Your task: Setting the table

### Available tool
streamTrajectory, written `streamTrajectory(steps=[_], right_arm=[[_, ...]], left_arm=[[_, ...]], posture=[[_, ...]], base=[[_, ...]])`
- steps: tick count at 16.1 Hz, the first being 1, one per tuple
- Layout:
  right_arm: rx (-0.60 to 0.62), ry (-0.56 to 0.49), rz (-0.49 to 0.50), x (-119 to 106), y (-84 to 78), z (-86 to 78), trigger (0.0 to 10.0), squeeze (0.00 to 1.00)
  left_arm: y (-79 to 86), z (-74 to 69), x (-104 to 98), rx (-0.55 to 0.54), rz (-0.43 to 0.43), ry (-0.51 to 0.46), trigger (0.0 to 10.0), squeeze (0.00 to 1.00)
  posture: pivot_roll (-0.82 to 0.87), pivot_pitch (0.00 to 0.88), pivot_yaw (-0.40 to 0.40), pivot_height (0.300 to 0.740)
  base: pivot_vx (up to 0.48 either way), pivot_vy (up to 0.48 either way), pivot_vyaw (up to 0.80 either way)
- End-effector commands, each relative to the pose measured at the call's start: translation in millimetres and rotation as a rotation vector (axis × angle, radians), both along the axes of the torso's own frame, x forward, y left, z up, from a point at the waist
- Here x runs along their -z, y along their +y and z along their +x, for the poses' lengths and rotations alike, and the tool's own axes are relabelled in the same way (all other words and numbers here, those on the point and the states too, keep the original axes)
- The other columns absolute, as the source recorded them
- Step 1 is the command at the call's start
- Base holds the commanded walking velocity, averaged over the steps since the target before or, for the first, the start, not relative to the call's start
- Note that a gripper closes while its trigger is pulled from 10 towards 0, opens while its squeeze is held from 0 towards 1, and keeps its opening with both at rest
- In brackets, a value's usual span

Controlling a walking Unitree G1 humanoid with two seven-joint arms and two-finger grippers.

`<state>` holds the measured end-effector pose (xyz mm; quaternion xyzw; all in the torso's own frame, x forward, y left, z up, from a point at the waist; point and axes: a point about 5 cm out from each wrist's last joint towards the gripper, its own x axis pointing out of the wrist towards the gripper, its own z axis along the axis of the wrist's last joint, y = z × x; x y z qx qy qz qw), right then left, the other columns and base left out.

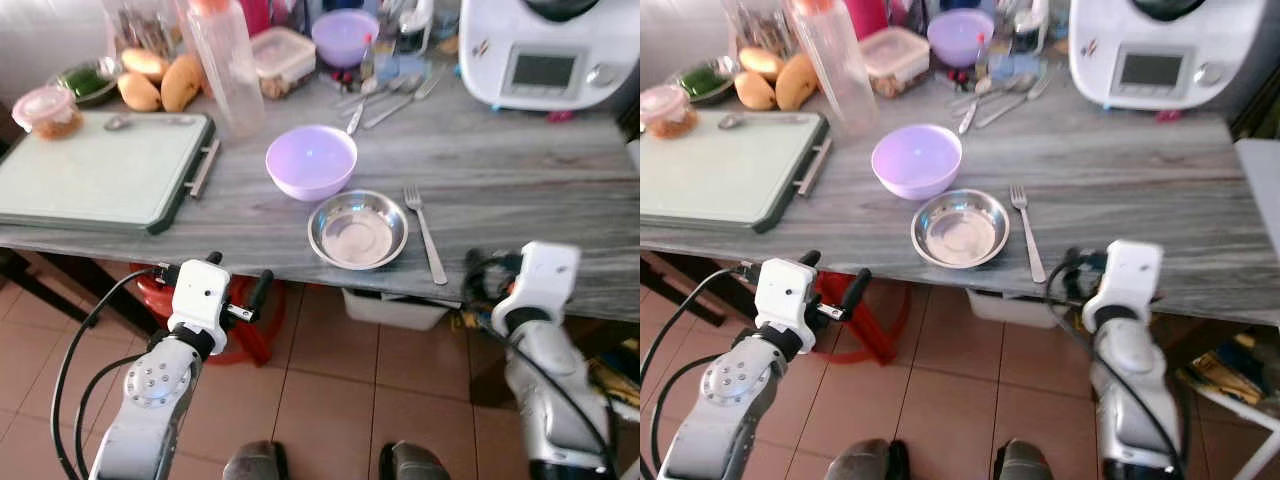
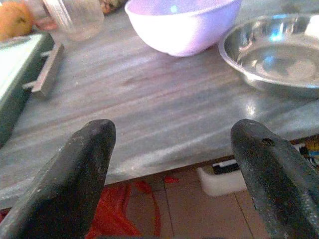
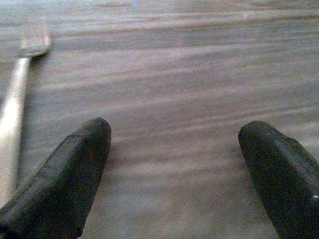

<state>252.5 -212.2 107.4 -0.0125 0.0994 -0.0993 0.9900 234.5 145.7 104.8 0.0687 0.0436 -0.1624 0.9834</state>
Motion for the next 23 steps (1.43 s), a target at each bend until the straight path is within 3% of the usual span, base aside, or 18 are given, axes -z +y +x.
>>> streamTrajectory(steps=[1, 6, 15, 23], right_arm=[[-0.02, -0.005, 0.011, -1.1, 10.9, -0.9, 10.0, 0.0], [-0.03, 0.022, 0.033, 6.2, 23.4, 0.7, 10.0, 0.0], [0.082, 0.057, -0.057, 14.6, 9.6, -22.0, 10.0, 0.0], [0.106, 0.082, -0.047, 18.5, 8.5, -16.9, 10.0, 0.0]], left_arm=[[0.2, 1.5, 3.2, -0.01, 0.01, 0.002, 10.0, 0.0], [-2.8, 7.0, 5.1, -0.024, -0.004, -0.017, 10.0, 0.0], [-0.3, 6.4, 5.6, -0.02, -0.003, -0.021, 10.0, 0.0], [1.8, 2.0, 5.3, -0.017, 0.005, -0.013, 10.0, 0.0]], posture=[[0.01, 0.0, 0.069, 0.74], [0.01, 0.0, 0.053, 0.74], [0.0, 0.005, 0.061, 0.74], [0.02, 0.026, 0.064, 0.74]], base=[[0.0, 0.0, 0.0], [0.0, 0.0, 0.0], [0.0, 0.0, 0.0], [0.0, 0.0, 0.0]])
